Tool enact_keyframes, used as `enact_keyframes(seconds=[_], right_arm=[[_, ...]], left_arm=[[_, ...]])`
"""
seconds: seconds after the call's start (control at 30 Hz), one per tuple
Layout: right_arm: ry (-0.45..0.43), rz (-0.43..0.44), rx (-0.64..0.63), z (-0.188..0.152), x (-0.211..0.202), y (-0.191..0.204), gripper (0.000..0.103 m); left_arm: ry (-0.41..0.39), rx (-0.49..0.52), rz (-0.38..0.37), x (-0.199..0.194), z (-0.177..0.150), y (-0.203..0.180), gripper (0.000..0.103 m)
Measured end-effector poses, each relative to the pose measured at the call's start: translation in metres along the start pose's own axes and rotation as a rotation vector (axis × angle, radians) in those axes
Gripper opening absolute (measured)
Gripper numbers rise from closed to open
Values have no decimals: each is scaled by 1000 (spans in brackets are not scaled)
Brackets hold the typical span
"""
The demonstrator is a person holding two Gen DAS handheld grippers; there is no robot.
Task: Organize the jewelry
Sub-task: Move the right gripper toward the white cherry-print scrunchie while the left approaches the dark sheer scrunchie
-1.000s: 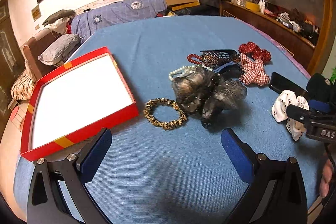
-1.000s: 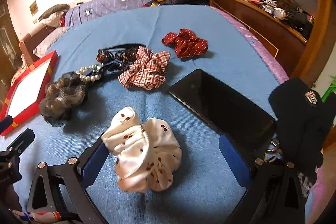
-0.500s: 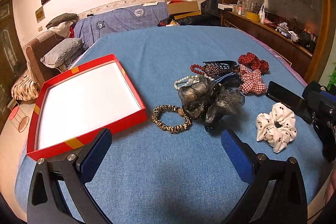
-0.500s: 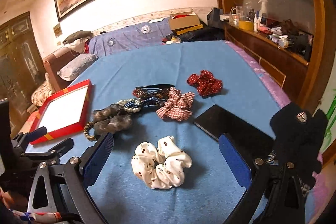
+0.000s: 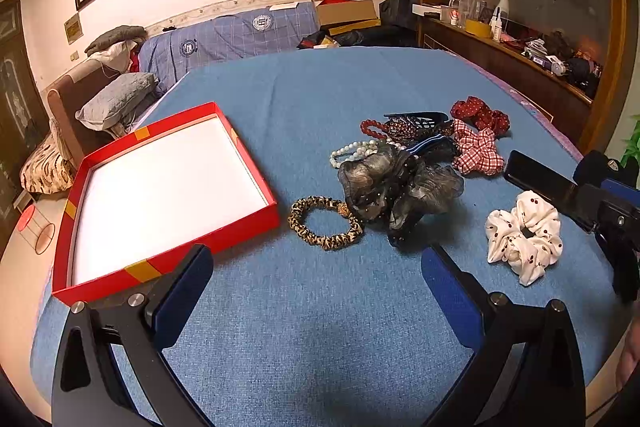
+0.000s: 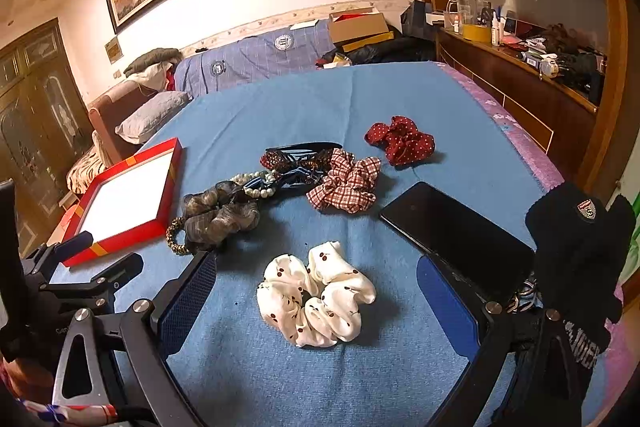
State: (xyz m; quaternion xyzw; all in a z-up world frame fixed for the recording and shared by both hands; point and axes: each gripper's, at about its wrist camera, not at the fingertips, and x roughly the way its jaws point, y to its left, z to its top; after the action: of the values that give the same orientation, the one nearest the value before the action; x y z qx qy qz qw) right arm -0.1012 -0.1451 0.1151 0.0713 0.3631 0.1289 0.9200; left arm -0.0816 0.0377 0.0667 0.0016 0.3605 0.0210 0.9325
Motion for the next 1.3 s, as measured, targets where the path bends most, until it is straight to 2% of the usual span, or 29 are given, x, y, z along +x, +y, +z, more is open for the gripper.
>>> enact_keyframes(seconds=[0.5,0.87,0.97,1.3], right_arm=[[13,-10,3,-4,5,-1,103],[43,-20,-10,-12,15,-6,103],[70,-9,-11,-17,22,-8,103],[161,-25,-37,-27,55,-5,103]], left_arm=[[7,11,9,5,-2,6,103],[13,-59,-14,8,-6,57,103],[40,-69,-49,13,-9,56,103],[38,-8,-99,14,-9,33,103]])
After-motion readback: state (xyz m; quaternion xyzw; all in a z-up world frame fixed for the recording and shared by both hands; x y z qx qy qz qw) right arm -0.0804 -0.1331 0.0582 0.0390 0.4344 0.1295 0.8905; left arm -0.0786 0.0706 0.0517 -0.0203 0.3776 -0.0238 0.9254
